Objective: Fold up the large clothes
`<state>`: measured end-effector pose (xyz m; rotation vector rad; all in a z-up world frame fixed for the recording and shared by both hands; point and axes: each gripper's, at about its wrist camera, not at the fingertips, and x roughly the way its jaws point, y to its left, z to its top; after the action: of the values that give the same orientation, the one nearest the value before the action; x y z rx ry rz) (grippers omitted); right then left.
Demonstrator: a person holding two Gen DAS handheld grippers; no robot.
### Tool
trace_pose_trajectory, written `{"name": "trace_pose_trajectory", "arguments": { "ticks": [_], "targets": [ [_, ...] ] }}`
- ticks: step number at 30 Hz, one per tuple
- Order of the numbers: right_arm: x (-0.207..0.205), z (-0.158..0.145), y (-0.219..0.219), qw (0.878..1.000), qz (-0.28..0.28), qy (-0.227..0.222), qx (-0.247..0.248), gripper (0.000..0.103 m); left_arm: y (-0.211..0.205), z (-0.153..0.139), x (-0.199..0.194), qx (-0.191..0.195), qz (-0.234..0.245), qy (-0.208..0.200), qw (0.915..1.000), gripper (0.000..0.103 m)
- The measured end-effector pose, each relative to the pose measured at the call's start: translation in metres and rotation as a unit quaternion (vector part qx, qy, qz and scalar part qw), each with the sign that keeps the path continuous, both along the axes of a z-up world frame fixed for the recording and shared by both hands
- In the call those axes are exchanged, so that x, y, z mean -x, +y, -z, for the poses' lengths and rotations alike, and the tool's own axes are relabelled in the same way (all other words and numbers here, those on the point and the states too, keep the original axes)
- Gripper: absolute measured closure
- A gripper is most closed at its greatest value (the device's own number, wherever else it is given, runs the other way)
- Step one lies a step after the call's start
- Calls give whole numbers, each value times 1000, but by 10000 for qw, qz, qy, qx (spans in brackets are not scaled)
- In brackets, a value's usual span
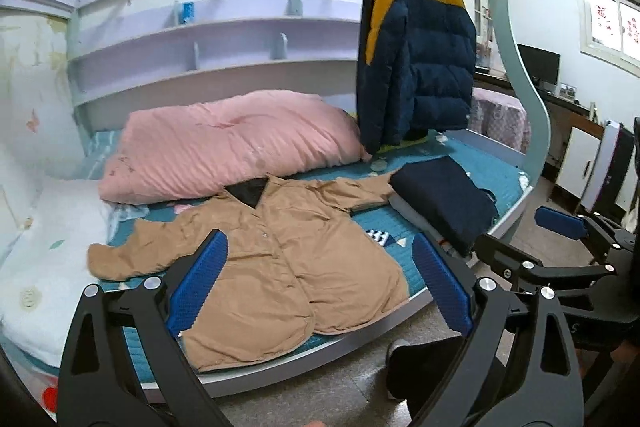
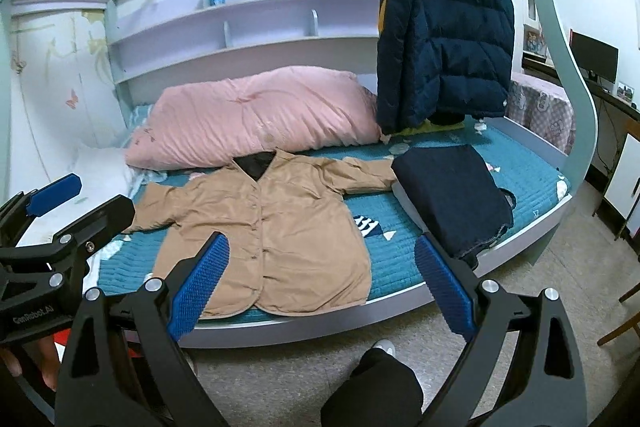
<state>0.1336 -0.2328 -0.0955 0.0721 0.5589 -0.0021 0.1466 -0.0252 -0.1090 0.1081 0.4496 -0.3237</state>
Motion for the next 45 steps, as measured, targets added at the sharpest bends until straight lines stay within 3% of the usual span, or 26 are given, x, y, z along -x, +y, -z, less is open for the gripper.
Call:
{"name": "trace_pose_trajectory", "arguments": {
  "ticks": [8, 16, 19, 30, 45],
  "targets": [
    [38, -28, 9, 9992, -184, -361, -23, 12, 14, -27, 41, -65, -550, -308, 9980, 5],
    [63, -54, 10, 9970, -314, -710, 20, 12, 20, -51, 71, -19, -781, -570, 9953, 5],
    [73, -64, 8, 9957, -343, -863, 22, 8, 21, -62, 83, -34, -996, -702, 9925, 5],
    [95, -85, 10, 9917, -409, -1217, 16, 8, 20, -84, 112, 29, -1174, -1169, 9862, 5],
    [104, -91, 13, 9899, -465, -1339, 12, 8, 23, -90, 119, 24, -1203, -1188, 9856, 5]
  ]
}}
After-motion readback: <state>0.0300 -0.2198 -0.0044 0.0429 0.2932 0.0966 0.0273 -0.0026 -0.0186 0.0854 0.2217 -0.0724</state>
